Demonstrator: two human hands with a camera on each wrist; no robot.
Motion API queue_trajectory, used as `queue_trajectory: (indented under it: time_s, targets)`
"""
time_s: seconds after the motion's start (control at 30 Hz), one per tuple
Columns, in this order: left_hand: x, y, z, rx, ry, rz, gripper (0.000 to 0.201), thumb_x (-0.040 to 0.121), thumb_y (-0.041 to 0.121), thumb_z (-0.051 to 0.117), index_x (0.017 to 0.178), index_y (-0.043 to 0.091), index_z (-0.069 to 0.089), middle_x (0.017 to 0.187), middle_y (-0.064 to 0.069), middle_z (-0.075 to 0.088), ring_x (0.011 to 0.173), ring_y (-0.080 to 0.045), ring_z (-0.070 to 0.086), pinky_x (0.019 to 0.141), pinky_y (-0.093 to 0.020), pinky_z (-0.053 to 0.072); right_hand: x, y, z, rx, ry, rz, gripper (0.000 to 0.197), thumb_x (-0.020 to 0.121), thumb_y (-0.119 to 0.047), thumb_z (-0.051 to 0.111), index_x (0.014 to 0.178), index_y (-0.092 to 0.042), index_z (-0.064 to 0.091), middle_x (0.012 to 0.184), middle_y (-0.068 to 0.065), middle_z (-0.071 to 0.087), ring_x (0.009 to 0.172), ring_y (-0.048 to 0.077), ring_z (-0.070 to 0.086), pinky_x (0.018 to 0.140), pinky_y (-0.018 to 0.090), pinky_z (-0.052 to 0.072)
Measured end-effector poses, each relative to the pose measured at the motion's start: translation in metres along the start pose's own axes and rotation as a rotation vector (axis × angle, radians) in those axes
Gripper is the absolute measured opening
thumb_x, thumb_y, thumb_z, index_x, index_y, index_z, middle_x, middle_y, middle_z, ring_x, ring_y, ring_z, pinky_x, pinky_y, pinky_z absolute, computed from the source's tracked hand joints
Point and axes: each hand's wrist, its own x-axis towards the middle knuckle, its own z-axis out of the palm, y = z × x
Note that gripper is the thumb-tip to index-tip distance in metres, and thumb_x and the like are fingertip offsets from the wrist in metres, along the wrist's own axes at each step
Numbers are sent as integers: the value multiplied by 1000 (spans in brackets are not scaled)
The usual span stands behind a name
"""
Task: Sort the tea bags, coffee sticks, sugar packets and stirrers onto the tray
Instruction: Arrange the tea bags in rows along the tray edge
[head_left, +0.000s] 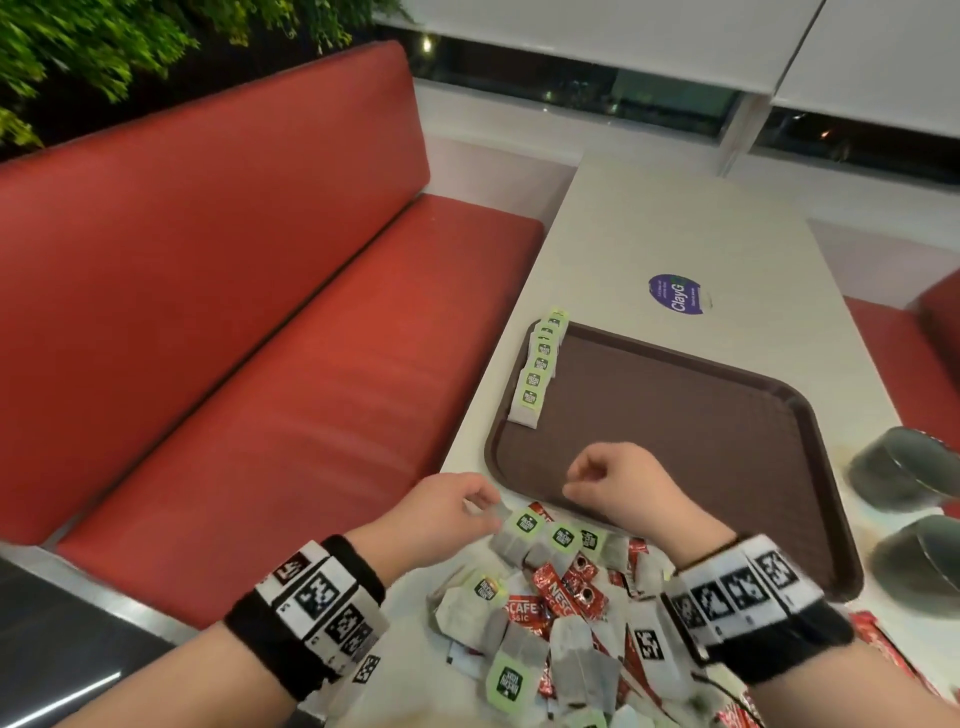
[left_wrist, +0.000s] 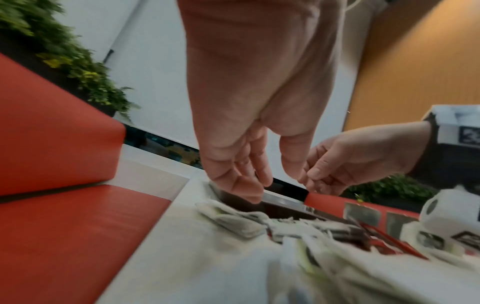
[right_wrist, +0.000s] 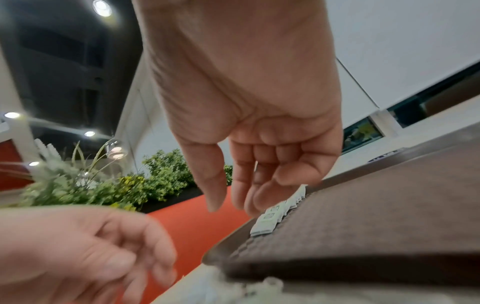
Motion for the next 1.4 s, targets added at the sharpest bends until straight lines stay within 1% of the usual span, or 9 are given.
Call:
queue_trajectory:
  time_s: [0.17, 0.27, 0.5, 0.77, 0.93, 1.13, 1.23, 1.3, 1.4]
  targets:
    - [8, 18, 20, 280, -49, 84, 42, 89, 33, 60, 128, 19, 53, 130, -1, 54, 113, -14, 52, 84, -16, 35, -26, 12, 25, -270, -28, 45, 14, 81, -36, 66, 92, -28, 62, 83, -12, 58, 80, 10, 59, 68, 26, 50]
    - [11, 23, 27, 370, -47, 103, 46, 88, 30, 62, 130, 17, 50, 133, -4, 51, 119, -17, 49, 90, -20, 35, -33, 12, 31, -320, 4, 65, 26, 83, -41, 62, 102, -24, 61, 86, -9, 58, 84, 12, 59, 67, 26, 48]
    - [10, 24, 39, 414, -21, 87, 46, 84, 21, 67, 126, 16, 49, 123, -7, 56, 109, -21, 55, 86, -25, 44, -39, 7, 43, -379, 4, 100, 33, 83, -47, 62, 103, -22, 58, 97, -4, 63, 90, 17, 61, 68, 26, 45]
    - [9, 23, 44, 389, 28, 94, 46, 83, 17, 64, 126, 20, 48, 118, -3, 58, 104, -20, 59, 87, -31, 50, -42, 14, 47, -246, 36, 50, 13, 84, -27, 62, 81, -22, 50, 88, -4, 55, 79, 16, 57, 63, 26, 44]
    - [7, 23, 44, 441, -9, 80, 46, 84, 20, 61, 128, 22, 46, 117, -4, 61, 103, -21, 60, 83, -32, 50, -53, 25, 46, 6, 57, 72, 27, 82, -20, 64, 64, -22, 44, 64, -5, 50, 55, 9, 48, 52, 23, 40]
    - [8, 22, 44, 374, -5, 56, 49, 78, 18, 68, 123, 24, 48, 109, 1, 60, 95, -18, 61, 79, -32, 52, -76, 39, 32, 271, 132, 67, 18, 84, -22, 68, 73, -13, 57, 61, -3, 55, 43, 1, 41, 45, 17, 34]
    - [8, 25, 45, 360, 9, 51, 51, 78, 22, 71, 124, 25, 49, 111, 2, 57, 97, -17, 59, 80, -30, 51, -86, 46, 25, 425, 148, 95, 11, 85, -18, 67, 76, -14, 62, 68, 5, 69, 46, 10, 42, 48, 24, 35]
    - [8, 26, 45, 326, 18, 43, 47, 77, 21, 73, 119, 25, 52, 105, 3, 55, 93, -15, 58, 76, -28, 51, -91, 49, 20, 467, 159, 98, 11, 87, -17, 66, 76, -16, 64, 70, 1, 71, 52, 13, 47, 54, 27, 39]
    - [6, 26, 44, 252, 18, 48, 41, 75, 22, 76, 110, 23, 55, 87, 9, 49, 75, -9, 51, 56, -19, 40, -96, 53, 9, 469, 209, 96, 12, 87, -16, 67, 75, -15, 65, 61, -5, 65, 53, 4, 51, 58, 22, 41]
